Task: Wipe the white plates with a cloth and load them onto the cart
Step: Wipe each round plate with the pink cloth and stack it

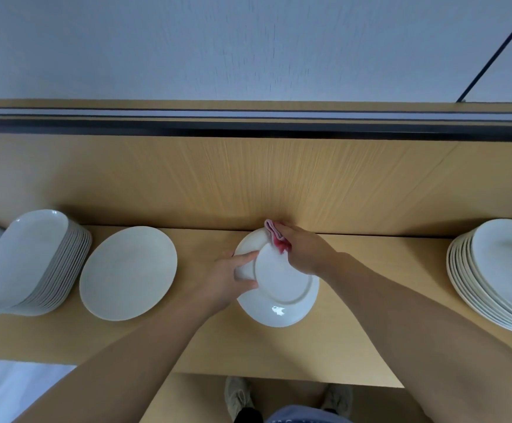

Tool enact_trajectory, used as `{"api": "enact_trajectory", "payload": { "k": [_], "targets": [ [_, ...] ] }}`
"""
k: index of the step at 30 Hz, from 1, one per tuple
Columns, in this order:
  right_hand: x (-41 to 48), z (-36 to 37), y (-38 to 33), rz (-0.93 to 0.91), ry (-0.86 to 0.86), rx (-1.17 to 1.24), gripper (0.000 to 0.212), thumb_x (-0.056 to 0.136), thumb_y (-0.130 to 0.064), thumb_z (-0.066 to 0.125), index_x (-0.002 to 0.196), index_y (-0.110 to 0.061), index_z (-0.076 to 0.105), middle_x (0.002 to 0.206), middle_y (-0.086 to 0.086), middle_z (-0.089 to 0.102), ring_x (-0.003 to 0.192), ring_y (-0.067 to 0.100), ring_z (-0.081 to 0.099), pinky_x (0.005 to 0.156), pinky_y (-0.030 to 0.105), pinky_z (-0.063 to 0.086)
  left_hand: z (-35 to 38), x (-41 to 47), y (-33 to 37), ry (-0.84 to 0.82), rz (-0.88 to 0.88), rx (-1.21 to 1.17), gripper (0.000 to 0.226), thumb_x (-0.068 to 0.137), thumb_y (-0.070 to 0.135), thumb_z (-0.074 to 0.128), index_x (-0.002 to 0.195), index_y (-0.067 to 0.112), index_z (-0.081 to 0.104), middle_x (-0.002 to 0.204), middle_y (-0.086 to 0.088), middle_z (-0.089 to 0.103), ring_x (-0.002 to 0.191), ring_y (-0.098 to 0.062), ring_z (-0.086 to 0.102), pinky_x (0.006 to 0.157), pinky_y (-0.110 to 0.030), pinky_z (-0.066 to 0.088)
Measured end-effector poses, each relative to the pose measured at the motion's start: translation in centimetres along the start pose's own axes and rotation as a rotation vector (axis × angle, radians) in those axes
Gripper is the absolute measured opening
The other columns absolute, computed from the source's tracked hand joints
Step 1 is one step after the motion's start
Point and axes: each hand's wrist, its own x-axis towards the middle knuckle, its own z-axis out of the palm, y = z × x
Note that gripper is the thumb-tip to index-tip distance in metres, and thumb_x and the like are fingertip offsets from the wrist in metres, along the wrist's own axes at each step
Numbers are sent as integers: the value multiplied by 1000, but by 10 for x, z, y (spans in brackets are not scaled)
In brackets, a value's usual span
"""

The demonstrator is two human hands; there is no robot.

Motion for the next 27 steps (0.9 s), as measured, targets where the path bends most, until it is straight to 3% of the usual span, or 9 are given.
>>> {"api": "enact_trajectory", "payload": {
  "k": [2, 4, 11, 14, 17, 19, 22, 25, 27],
  "targets": [
    [-5, 5, 7, 63, 20, 46, 65, 95, -9, 39, 150, -39, 23, 139, -11, 48, 105, 13, 55, 89, 25, 44, 0, 0, -2, -1, -10, 25, 61, 83, 20, 74, 136, 37, 50, 131, 2, 40, 120, -17, 42, 101, -28, 41],
    [-13, 9, 13, 111, 41, 63, 62, 97, -13, 38, 152, -38, 21, 146, -12, 43, 114, 17, 56, 96, 29, 44, -1, 0, -4, -4, -26, 42, 64, 83, 21, 74, 139, 36, 47, 133, 1, 39, 124, -19, 41, 105, -32, 41],
    [-20, 18, 25, 110, 64, 220, 52, 99, -8, 40, 146, -28, 38, 133, -21, 52, 124, 5, 50, 102, 9, 29, -6, 6, -1, -101, -45, 67, 93, 75, 23, 80, 149, 38, 27, 138, 8, 31, 130, -16, 36, 104, -33, 40],
    [-12, 11, 24, 43, -22, 222, 55, 98, -3, 40, 146, -29, 38, 121, -27, 52, 115, 2, 52, 93, -3, 25, -12, 12, 4, -169, -56, 128, 99, 69, 25, 85, 148, 41, 27, 135, 7, 30, 126, -14, 34, 105, -33, 40],
    [-4, 5, 19, -16, -77, 209, 54, 99, -4, 39, 145, -32, 40, 109, -32, 52, 102, -5, 49, 83, -6, 25, -11, 17, 7, -212, -17, 190, 90, 70, 20, 85, 144, 34, 36, 123, 16, 40, 125, -12, 33, 102, -32, 39],
    [1, 4, 16, -26, -105, 235, 54, 96, 0, 40, 143, -27, 44, 118, -28, 53, 104, -6, 50, 84, -6, 26, -8, 18, 4, -188, -27, 171, 90, 65, 21, 86, 142, 34, 42, 126, 15, 46, 125, -13, 41, 101, -31, 41],
    [2, 7, 15, -60, -113, 308, 46, 96, -3, 45, 139, -21, 49, 134, -8, 56, 119, 7, 53, 94, 0, 29, -2, 16, -6, -137, -60, 144, 102, 49, 44, 84, 140, 50, 37, 139, 4, 46, 128, -19, 42, 105, -40, 43],
    [-6, 11, 19, -23, -51, 258, 49, 99, -14, 46, 144, -29, 41, 141, -15, 49, 126, 3, 48, 99, 0, 27, 5, 17, -19, -117, -83, 132, 105, 44, 53, 82, 137, 60, 33, 138, 5, 45, 125, -19, 45, 103, -43, 45],
    [-13, 14, 22, 28, 6, 250, 49, 100, -18, 44, 147, -31, 37, 146, -19, 43, 129, 3, 44, 106, 8, 27, 8, 17, -22, -111, -89, 124, 106, 43, 53, 82, 137, 60, 32, 137, 5, 44, 124, -20, 46, 103, -44, 46]
  ]
}}
